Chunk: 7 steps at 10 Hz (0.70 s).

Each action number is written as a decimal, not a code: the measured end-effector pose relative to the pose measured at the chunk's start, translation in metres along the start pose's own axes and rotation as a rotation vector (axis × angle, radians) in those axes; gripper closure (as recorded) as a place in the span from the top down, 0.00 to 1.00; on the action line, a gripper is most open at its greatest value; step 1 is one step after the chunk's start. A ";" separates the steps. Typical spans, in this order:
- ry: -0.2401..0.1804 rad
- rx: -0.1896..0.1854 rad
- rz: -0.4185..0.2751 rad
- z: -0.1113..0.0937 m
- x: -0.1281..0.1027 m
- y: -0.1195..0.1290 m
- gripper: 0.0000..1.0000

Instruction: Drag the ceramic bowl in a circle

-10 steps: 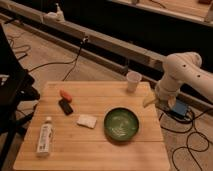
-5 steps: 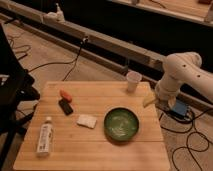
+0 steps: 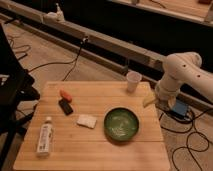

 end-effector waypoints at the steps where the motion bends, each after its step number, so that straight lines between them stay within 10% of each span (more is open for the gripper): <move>1: 0.000 0.000 0.000 0.000 0.000 0.000 0.80; 7: 0.003 0.005 -0.002 0.001 0.001 -0.001 0.80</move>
